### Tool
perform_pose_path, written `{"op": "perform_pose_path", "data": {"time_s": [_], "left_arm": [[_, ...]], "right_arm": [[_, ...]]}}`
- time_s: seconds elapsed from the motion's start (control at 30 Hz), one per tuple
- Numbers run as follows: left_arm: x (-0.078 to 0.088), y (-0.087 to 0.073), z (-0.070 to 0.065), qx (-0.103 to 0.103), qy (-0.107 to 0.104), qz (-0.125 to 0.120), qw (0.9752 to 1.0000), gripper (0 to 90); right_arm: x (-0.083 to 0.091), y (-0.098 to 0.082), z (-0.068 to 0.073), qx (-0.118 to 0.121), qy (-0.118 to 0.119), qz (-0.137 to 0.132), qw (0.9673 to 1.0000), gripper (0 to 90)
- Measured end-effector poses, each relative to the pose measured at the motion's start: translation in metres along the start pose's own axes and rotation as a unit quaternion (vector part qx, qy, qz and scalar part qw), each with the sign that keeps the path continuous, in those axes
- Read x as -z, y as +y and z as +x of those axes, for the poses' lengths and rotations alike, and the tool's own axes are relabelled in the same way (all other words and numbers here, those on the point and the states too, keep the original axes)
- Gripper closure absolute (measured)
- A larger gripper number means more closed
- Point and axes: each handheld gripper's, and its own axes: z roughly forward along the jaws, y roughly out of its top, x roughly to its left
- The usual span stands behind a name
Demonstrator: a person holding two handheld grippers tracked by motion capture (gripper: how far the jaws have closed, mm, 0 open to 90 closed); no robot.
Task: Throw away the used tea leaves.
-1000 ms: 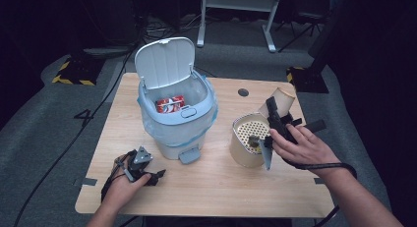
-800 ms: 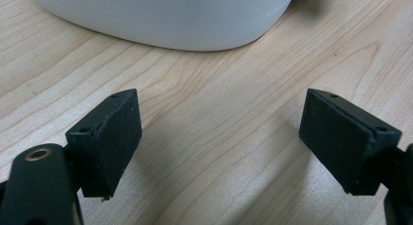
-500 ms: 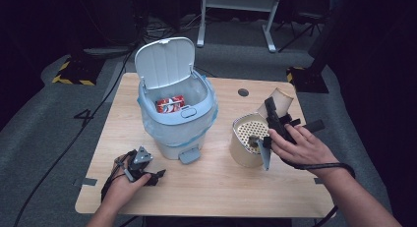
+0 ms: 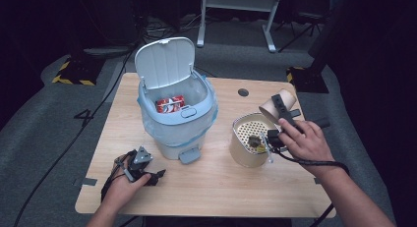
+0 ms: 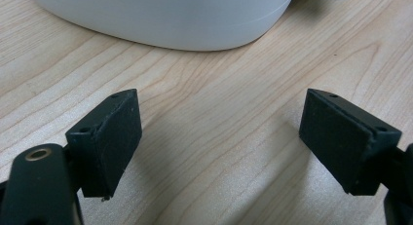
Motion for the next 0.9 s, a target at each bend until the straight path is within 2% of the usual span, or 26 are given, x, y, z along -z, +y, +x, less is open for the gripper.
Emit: {"op": "perform_pose_path", "data": {"time_s": [0.03,0.07,0.1,0.13,0.17,0.2,0.23,0.27,0.3,0.33,0.37,0.4,0.43,0.47,0.5,0.57,0.6,0.63,0.67,0.7,0.73,0.77,0.8,0.83,0.87,0.9], "left_arm": [[0.0,0.0,0.0,0.001,-0.001,0.0,1.0,15.8],[0.0,0.0,0.0,0.0,0.0,0.0,1.0,15.8],[0.0,0.0,0.0,0.001,0.0,0.0,1.0,15.8],[0.0,0.0,0.0,0.001,0.0,0.001,1.0,15.8],[0.0,0.0,0.0,0.001,0.0,0.001,1.0,15.8],[0.0,0.0,0.0,0.001,0.0,0.0,1.0,15.8],[0.0,0.0,0.0,0.001,0.0,0.0,1.0,15.8],[0.0,0.0,0.0,0.001,0.0,0.001,1.0,15.8],[0.0,0.0,0.0,0.001,-0.001,0.0,1.0,15.8],[0.0,0.0,0.0,0.0,0.0,0.001,1.0,15.8],[0.0,0.0,0.0,0.0,0.0,0.001,1.0,15.8],[0.0,0.0,0.0,0.001,0.0,0.0,1.0,15.8],[0.0,0.0,0.0,0.001,0.0,0.001,1.0,15.8],[0.0,0.0,0.0,0.001,0.0,0.001,1.0,15.8],[0.0,0.0,0.0,0.001,0.0,0.001,1.0,15.8],[0.0,0.0,0.0,0.001,0.0,0.001,1.0,15.8],[0.0,0.0,0.0,0.001,-0.001,0.0,1.0,15.8],[0.0,0.0,0.0,0.0,0.0,0.001,1.0,15.8],[0.0,0.0,0.0,0.001,0.0,0.001,1.0,15.8],[0.0,0.0,0.0,0.001,0.0,0.001,1.0,15.8],[0.0,0.0,0.0,0.001,-0.001,0.0,1.0,15.8],[0.0,0.0,0.0,0.001,0.0,0.001,1.0,15.8],[0.0,0.0,0.0,0.001,0.0,0.0,1.0,15.8],[0.0,0.0,0.0,0.001,0.0,0.001,1.0,15.8],[0.0,0.0,0.0,0.001,-0.001,0.0,1.0,15.8],[0.0,0.0,0.0,0.0,0.0,0.001,1.0,15.8]], "right_arm": [[-0.001,-0.004,0.0,-0.031,0.011,-0.002,0.9995,32.3],[-0.004,-0.011,-0.001,-0.09,0.039,-0.007,0.9951,32.1],[-0.006,-0.017,-0.001,-0.134,0.055,-0.014,0.9894,32.0],[-0.008,-0.022,0.0,-0.176,0.07,-0.024,0.9816,31.9],[-0.01,-0.025,0.001,-0.2,0.079,-0.03,0.9762,31.9],[-0.012,-0.03,0.003,-0.227,0.092,-0.038,0.9688,31.9],[-0.014,-0.034,0.006,-0.257,0.105,-0.042,0.9598,31.9],[-0.015,-0.038,0.009,-0.298,0.122,-0.042,0.9458,31.8],[-0.017,-0.04,0.012,-0.323,0.133,-0.046,0.9359,31.7],[-0.019,-0.044,0.015,-0.355,0.15,-0.05,0.9214,31.7],[-0.02,-0.047,0.018,-0.395,0.164,-0.056,0.9023,31.6],[-0.021,-0.049,0.02,-0.417,0.173,-0.06,0.8906,31.6],[-0.022,-0.052,0.021,-0.441,0.184,-0.067,0.8762,31.4],[-0.023,-0.055,0.023,-0.465,0.192,-0.073,0.8612,31.3],[-0.024,-0.058,0.025,-0.491,0.203,-0.079,0.8434,31.2],[-0.025,-0.063,0.028,-0.544,0.223,-0.094,0.8031,31.0],[-0.026,-0.066,0.029,-0.574,0.232,-0.103,0.7781,30.9],[-0.027,-0.067,0.03,-0.592,0.239,-0.108,0.7622,30.8],[-0.028,-0.07,0.031,-0.619,0.249,-0.114,0.7356,30.8],[-0.028,-0.071,0.031,-0.635,0.257,-0.117,0.7193,30.7],[-0.029,-0.074,0.032,-0.659,0.268,-0.123,0.6916,30.7],[-0.03,-0.075,0.033,-0.674,0.273,-0.126,0.6751,30.6],[-0.03,-0.077,0.034,-0.694,0.283,-0.132,0.6491,30.6],[-0.031,-0.079,0.035,-0.704,0.288,-0.136,0.635,30.6],[-0.031,-0.08,0.035,-0.716,0.295,-0.138,0.6177,30.6],[-0.031,-0.082,0.036,-0.723,0.301,-0.14,0.6057,30.6]]}}
